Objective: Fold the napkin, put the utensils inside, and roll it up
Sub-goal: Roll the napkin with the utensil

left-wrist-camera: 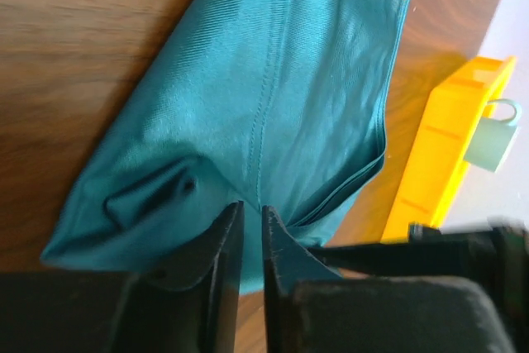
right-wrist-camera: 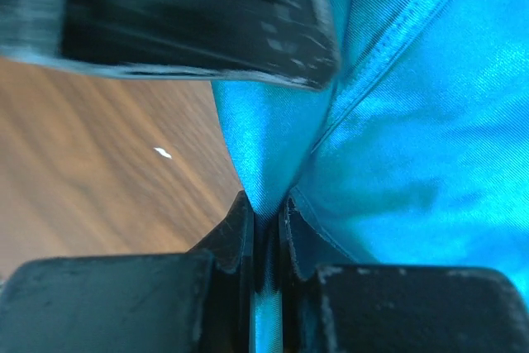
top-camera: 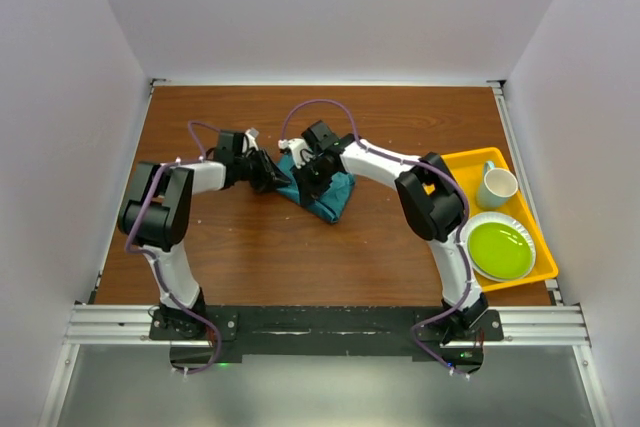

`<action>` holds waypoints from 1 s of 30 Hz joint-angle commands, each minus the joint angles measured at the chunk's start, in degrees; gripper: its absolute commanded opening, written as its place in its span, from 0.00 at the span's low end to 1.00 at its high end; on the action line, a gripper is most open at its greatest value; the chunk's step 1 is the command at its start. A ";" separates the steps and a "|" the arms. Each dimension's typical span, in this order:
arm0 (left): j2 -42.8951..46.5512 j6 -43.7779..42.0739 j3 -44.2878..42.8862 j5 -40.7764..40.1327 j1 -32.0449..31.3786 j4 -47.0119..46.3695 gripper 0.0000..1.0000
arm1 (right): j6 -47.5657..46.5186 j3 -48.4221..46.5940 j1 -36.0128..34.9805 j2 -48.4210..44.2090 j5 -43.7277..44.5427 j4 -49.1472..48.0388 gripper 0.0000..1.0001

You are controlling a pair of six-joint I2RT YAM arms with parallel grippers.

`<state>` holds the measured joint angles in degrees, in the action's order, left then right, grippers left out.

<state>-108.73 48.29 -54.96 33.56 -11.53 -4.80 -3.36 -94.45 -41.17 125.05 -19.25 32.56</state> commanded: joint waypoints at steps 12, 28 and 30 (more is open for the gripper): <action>18.29 1.77 9.40 -2.46 3.00 2.37 0.70 | 18.02 3.75 10.23 12.75 -36.55 -8.20 0.00; 8.80 18.67 13.12 -8.77 -3.23 -3.82 0.65 | 28.31 5.25 13.31 18.03 -48.60 -19.28 0.00; 8.01 21.31 13.39 -10.62 -3.67 -3.29 0.65 | 28.84 5.07 13.31 17.77 -48.69 -19.46 0.00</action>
<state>-98.15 64.64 -41.08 28.84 -14.11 -10.17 25.28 -90.50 -27.94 138.78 -70.70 14.13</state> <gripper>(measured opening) 0.647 0.084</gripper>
